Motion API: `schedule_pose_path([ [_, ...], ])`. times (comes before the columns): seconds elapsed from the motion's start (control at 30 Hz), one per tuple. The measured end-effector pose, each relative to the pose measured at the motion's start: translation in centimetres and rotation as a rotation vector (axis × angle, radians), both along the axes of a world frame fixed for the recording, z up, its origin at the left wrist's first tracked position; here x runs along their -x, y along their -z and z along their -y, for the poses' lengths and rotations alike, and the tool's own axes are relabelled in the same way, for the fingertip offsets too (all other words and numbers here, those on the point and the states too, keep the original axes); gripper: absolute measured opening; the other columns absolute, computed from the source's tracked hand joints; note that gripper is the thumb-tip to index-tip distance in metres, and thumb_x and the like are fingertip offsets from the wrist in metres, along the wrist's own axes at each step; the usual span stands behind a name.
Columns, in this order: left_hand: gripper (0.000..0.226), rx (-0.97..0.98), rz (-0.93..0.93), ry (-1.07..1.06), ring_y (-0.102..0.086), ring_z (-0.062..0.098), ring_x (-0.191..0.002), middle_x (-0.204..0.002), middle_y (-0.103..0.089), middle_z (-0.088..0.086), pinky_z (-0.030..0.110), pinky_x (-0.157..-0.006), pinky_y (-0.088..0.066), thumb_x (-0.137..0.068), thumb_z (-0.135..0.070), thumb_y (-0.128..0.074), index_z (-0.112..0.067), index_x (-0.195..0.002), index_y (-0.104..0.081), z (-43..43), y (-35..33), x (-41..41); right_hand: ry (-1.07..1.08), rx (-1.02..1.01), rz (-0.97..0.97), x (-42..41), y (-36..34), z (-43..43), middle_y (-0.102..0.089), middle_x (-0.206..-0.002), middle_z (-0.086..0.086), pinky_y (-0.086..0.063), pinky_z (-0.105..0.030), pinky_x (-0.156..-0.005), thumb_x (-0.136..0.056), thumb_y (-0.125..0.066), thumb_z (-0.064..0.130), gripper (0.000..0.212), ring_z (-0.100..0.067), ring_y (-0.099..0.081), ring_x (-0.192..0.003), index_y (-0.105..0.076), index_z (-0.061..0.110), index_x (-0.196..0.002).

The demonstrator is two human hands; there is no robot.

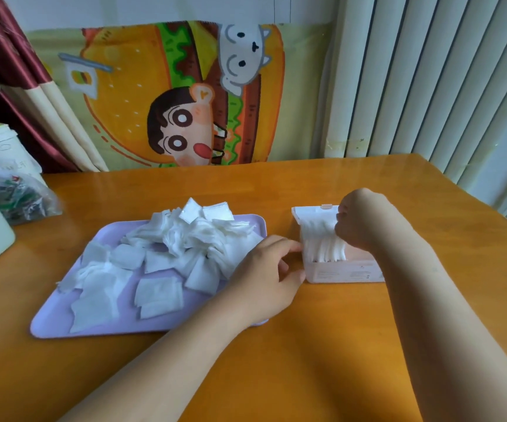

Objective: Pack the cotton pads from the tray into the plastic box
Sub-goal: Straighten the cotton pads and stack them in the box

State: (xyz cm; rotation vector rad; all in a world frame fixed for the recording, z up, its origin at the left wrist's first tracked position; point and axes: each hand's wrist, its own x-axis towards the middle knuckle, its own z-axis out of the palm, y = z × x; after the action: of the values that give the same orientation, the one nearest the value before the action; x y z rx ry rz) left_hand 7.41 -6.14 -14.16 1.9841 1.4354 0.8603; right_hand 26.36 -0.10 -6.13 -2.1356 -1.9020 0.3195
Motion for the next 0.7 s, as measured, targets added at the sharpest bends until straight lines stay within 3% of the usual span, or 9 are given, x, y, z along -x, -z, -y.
schedule_pose_path([
  [0.07,0.033,-0.004,-0.023,-0.021,-0.061,0.004,-0.103,-0.124,-0.056,-0.024,0.031,-0.094,-0.055,-0.095,-0.033,-0.07,-0.033,-0.128,-0.066,0.7,0.3,1.0,-0.008,-0.043,0.083,1.5,-0.4,0.9,-0.066,-0.089,-0.007,-0.053,-0.033,-0.062,-0.098,-0.061,0.013,0.007,-0.026,-0.063,-0.073,-0.066,0.01,-0.102],
  [0.13,0.028,-0.036,-0.054,-0.038,-0.061,0.004,-0.103,-0.119,-0.059,-0.021,0.03,-0.097,-0.053,-0.094,-0.033,-0.071,-0.033,-0.123,-0.069,1.1,0.7,2.3,-0.083,-0.205,0.073,3.5,-0.3,1.7,-0.068,-0.091,-0.007,-0.054,-0.034,-0.063,-0.101,-0.059,0.017,0.01,-0.028,-0.063,-0.074,-0.068,0.013,-0.1],
  [0.23,0.019,-0.14,-0.144,-0.113,-0.062,0.009,-0.107,-0.119,-0.062,-0.017,0.033,-0.097,-0.052,-0.092,-0.025,-0.072,-0.029,-0.111,-0.074,1.1,0.5,4.7,-0.315,-0.324,-0.216,6.9,1.4,2.9,-0.076,-0.098,-0.008,-0.06,-0.042,-0.074,-0.096,-0.056,0.009,0.02,-0.032,-0.069,-0.091,-0.074,0.014,-0.099],
  [0.33,0.023,-0.276,-0.301,-0.295,-0.062,0.021,-0.111,-0.12,-0.062,-0.007,0.039,-0.088,-0.055,-0.089,-0.015,-0.072,-0.021,-0.111,-0.074,0.4,-0.6,7.8,-0.472,-0.178,-0.393,9.7,3.7,3.9,-0.076,-0.125,-0.004,-0.056,-0.034,-0.094,-0.1,-0.055,0.009,0.032,-0.023,-0.07,-0.116,-0.074,0.013,-0.126],
  [0.43,0.023,-0.21,-0.379,-0.379,-0.061,0.023,-0.108,-0.114,-0.062,-0.006,0.042,-0.084,-0.056,-0.087,-0.014,-0.068,-0.021,-0.109,-0.071,-0.1,-0.9,11.0,-0.533,-0.126,-0.296,10.8,6.0,4.1,-0.067,-0.14,-0.003,-0.054,-0.043,-0.099,-0.103,-0.056,0.018,0.04,-0.026,-0.064,-0.126,-0.064,0.017,-0.142],
  [0.57,0.016,-0.068,-0.265,-0.423,-0.061,0.013,-0.087,-0.093,-0.061,-0.012,0.041,-0.079,-0.056,-0.087,-0.024,-0.075,-0.026,-0.094,-0.06,0.5,0.3,12.1,-0.535,-0.127,-0.193,11.0,7.9,3.4,-0.066,-0.128,0.0,-0.056,-0.044,-0.088,-0.099,-0.062,0.024,0.034,-0.028,-0.065,-0.114,-0.067,0.018,-0.132],
  [0.7,0.019,-0.049,-0.24,-0.393,-0.061,0.015,-0.097,-0.099,-0.06,-0.013,0.036,-0.085,-0.053,-0.087,-0.036,-0.078,-0.026,-0.098,-0.067,0.7,1.6,12.5,-0.537,-0.189,-0.219,10.8,9.2,2.9,-0.065,-0.115,-0.001,-0.056,-0.044,-0.082,-0.094,-0.069,0.021,0.025,-0.028,-0.066,-0.104,-0.074,0.014,-0.117],
])
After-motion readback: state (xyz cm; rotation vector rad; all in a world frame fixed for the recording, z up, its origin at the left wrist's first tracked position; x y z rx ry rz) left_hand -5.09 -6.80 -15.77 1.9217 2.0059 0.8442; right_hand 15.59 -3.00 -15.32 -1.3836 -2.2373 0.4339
